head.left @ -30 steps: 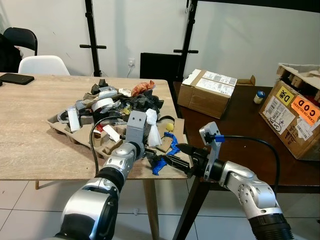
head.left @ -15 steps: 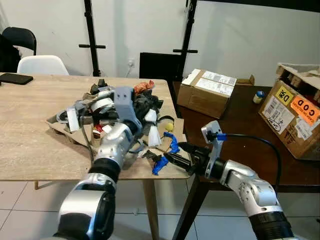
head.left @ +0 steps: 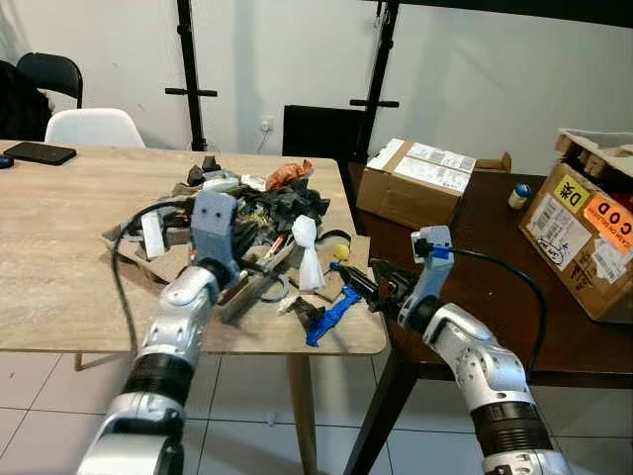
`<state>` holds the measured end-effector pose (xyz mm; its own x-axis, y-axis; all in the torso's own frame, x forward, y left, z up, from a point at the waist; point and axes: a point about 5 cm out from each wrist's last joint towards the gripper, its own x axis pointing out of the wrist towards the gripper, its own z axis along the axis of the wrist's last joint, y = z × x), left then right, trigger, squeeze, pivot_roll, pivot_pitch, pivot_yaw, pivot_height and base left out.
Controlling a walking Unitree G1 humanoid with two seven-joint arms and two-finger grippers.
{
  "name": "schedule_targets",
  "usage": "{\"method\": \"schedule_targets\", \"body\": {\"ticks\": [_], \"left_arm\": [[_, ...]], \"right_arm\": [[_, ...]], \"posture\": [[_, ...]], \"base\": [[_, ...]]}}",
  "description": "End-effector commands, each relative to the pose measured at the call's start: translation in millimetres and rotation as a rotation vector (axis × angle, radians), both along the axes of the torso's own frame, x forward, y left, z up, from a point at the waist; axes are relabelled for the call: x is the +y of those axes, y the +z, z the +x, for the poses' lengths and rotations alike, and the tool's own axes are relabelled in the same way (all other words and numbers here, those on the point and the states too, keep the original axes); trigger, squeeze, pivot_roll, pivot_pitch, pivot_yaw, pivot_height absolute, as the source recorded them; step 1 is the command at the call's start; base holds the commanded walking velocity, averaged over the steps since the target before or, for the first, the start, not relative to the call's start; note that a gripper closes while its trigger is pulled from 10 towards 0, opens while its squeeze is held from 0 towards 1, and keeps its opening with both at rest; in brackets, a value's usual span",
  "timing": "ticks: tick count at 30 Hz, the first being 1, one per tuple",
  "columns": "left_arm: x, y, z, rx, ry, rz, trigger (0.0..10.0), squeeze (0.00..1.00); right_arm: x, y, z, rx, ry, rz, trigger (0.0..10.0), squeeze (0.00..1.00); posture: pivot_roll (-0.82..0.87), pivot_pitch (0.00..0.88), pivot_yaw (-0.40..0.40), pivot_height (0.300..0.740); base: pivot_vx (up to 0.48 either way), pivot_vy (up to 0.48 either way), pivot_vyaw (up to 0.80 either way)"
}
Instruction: Picking trash to rubbish bin
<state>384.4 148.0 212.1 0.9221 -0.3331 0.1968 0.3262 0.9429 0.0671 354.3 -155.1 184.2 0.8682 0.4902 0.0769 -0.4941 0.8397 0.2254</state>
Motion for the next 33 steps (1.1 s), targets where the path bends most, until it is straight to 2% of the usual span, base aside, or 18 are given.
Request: {"method": "schedule_targets", "body": {"ticks": [1,6,17,21,33], "left_arm": [[3.7,3.0,-0.6,-0.006,0.024,0.007,10.0,0.0],[2.2,6.2,-1.7,-0.007,0.023,0.033,10.0,0.0],[3.0,7.1,-1.1,0.003,0.031,0.021,10.0,0.0],[9.6,4.0,-0.7,0.042,0.066,0.036,10.0,0.0],[8.1,4.4,-1.4,0.052,0.072,0.042,10.0,0.0]], "right_arm": [[-2.9,-0.3,2.0,-0.009,-0.042,-0.007,10.0,0.0],[0.4,0.6,5.6,-0.019,-0.089,0.001,10.0,0.0],[0.2,-0.5,7.3,-0.02,-0.112,-0.01,10.0,0.0],[1.5,-4.9,7.0,-0.01,-0.127,-0.02,10.0,0.0],[-0.8,-5.4,7.6,-0.016,-0.138,-0.027,10.0,0.0]], "posture": [[0.06,0.07,-0.059,0.74],[0.06,0.065,-0.055,0.74],[0.06,0.065,-0.055,0.74],[0.06,0.057,-0.049,0.74],[0.05,0.056,-0.05,0.74]], "base": [[0.0,0.0,0.0],[0.0,0.0,0.0],[0.0,0.0,0.0],[0.0,-0.312,0.0],[0.0,-0.4,0.0]]}}
